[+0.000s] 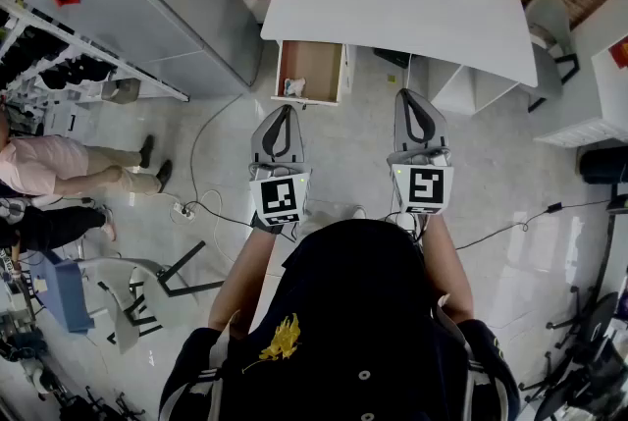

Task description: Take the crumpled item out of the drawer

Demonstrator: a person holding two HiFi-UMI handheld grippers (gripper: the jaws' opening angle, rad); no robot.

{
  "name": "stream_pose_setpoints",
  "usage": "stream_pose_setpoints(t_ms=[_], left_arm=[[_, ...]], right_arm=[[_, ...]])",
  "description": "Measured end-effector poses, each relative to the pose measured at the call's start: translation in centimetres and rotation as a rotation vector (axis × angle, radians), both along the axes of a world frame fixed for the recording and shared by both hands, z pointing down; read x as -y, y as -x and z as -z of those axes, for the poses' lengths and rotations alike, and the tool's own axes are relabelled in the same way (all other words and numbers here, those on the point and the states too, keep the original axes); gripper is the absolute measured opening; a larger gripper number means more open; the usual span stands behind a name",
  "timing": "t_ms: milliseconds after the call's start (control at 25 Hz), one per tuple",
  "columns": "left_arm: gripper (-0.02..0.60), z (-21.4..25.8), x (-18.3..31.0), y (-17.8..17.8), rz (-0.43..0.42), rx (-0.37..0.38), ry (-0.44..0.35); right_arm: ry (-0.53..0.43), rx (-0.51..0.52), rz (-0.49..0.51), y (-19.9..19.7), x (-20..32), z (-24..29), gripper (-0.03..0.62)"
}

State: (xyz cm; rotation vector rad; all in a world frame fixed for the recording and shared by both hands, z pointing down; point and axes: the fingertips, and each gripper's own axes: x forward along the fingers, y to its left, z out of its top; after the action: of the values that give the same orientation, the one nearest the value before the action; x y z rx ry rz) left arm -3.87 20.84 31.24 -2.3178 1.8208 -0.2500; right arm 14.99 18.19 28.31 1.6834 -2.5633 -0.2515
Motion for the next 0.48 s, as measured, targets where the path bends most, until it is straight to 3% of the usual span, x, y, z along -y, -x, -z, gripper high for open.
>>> stream_pose_setpoints(t_ms=[480], left_arm=[[0.020,-1.0,-0.4,-0.4,0.031,0.028,0.032]], right_arm=[[0.040,0.100,-0.005,-2.3,-0.7,-1.8,0.026]])
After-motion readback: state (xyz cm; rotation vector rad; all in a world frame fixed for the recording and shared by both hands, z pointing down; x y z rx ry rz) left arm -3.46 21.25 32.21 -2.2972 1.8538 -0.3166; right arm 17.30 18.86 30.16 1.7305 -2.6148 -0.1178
